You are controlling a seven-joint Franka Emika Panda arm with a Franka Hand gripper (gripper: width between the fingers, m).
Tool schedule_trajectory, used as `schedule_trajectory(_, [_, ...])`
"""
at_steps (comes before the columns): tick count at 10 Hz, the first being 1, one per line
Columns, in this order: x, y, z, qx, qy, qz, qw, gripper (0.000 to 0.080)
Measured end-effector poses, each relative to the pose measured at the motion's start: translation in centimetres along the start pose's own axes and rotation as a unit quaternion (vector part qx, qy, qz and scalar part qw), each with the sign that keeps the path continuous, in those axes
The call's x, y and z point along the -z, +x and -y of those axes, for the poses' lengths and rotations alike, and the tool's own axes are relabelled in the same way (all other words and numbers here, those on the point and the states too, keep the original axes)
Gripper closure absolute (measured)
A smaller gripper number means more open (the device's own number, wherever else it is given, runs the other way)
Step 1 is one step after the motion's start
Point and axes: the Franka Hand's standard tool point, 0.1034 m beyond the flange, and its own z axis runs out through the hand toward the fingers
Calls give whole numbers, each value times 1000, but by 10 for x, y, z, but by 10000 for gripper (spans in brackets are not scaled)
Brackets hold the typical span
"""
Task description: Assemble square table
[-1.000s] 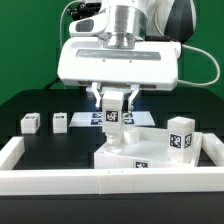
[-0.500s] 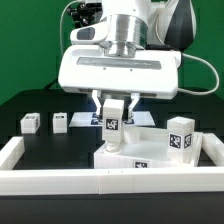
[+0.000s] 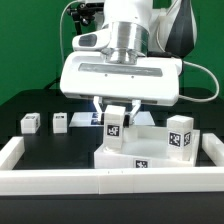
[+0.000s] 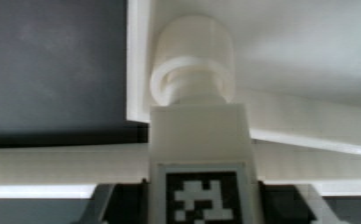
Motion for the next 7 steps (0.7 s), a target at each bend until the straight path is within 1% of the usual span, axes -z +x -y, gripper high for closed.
schedule_trajectory(4, [-1,-3,1,-3,2,14,1000,504])
schedule_trajectory(5, [-1,-3,1,-3,1,14,1000,296])
schedule_trajectory(6, [-1,-3,1,-2,1,14,1000,296])
schedule_trajectory(7, [-1,-3,1,-2,1,14,1000,182])
